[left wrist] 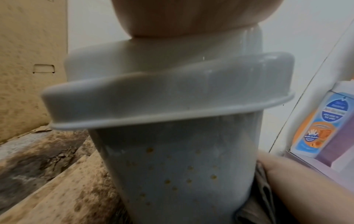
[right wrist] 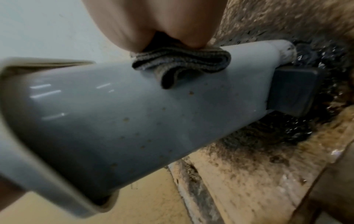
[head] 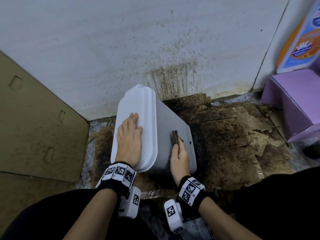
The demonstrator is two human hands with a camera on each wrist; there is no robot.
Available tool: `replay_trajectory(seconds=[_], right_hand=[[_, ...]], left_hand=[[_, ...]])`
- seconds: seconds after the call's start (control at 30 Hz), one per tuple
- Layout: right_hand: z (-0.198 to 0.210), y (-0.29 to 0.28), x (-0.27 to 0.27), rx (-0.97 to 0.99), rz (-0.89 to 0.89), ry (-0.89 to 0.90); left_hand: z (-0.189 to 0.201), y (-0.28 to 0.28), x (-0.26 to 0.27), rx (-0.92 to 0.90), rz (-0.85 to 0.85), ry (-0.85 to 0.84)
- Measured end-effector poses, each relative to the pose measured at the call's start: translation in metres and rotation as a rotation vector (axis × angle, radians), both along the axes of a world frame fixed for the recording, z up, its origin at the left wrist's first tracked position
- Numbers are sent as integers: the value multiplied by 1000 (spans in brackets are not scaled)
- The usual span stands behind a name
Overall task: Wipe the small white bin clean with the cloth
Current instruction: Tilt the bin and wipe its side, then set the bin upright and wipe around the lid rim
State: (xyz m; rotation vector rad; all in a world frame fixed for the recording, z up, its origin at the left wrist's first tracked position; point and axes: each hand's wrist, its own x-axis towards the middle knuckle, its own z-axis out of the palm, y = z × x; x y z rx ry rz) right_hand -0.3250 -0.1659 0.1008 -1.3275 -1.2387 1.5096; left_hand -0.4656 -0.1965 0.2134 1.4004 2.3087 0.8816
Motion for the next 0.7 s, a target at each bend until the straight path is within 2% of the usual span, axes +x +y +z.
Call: replay_trajectory(seconds=[0.23, 0.33, 0.5, 0.7], right_hand=[[63, 1, -15, 18, 0, 243], [82, 6, -15, 73, 63, 290], [81, 9, -8, 256, 186, 102], [85, 18, 17, 297, 188, -17]], left_hand=[[2, 4, 8, 2, -21, 18], [4, 6, 14, 1, -36, 64], [4, 12, 28, -38, -115, 244], [5, 23, 53, -141, -187, 379]])
